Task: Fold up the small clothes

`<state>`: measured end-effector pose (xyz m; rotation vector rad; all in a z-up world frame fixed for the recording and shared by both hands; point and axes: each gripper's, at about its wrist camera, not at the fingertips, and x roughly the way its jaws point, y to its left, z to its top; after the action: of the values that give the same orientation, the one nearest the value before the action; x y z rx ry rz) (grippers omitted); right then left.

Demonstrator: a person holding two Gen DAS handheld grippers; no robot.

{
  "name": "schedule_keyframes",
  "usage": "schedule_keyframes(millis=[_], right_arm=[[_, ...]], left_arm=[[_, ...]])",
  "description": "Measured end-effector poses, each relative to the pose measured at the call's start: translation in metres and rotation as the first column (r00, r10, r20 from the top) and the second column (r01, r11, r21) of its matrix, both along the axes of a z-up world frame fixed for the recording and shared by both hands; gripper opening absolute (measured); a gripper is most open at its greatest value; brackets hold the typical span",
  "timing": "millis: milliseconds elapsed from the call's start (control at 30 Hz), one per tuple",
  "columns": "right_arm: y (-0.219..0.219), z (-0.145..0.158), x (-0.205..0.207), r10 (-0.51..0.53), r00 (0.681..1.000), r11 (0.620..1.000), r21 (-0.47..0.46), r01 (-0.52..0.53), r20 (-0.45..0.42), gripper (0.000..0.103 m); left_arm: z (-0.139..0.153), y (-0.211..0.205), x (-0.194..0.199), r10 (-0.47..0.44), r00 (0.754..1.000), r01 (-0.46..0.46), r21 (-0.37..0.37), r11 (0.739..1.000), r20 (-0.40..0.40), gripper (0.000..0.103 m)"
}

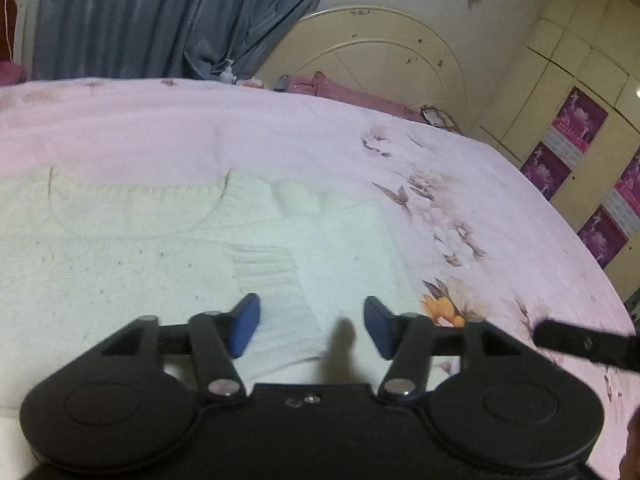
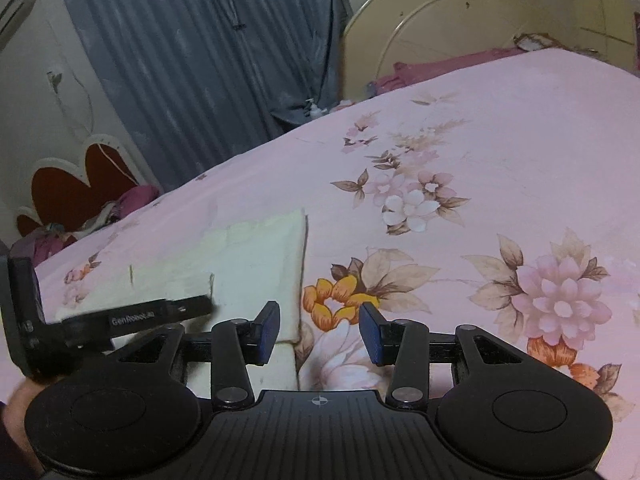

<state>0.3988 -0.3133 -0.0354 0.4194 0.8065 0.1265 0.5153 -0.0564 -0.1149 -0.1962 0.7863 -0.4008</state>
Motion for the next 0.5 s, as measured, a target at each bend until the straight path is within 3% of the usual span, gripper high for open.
schedule_keyframes(millis=[100, 233, 433, 500], right_arm=[[0.006, 0.001, 0.009, 0.03, 1.0, 0.998, 0.057, -0.03, 0.008, 0.044], [0.037, -0.006, 0.032, 0.108, 0.994, 0.987, 0.119, -0.108, 0.01, 0.043], [0.089, -0.032, 0.066, 0.193, 0.98, 0.975, 0.116, -0.187, -0.046, 0.043], [0.099, -0.043, 0.074, 0.195, 0.977, 0.975, 0.128, -0.184, -0.082, 0.043]], left_arm=[[0.016, 0.019, -0.028, 0.052, 0.997, -0.053, 0.025, 0.998, 0.06, 0.061], [0.038, 0.085, -0.068, 0.208, 0.973, -0.213, 0.038, 0.976, 0.095, 0.06], [0.034, 0.202, -0.121, 0.458, 0.888, -0.459, 0.114, 0.881, 0.042, 0.057], [0.028, 0.22, -0.12, 0.48, 0.877, -0.48, 0.093, 0.873, 0.023, 0.057]])
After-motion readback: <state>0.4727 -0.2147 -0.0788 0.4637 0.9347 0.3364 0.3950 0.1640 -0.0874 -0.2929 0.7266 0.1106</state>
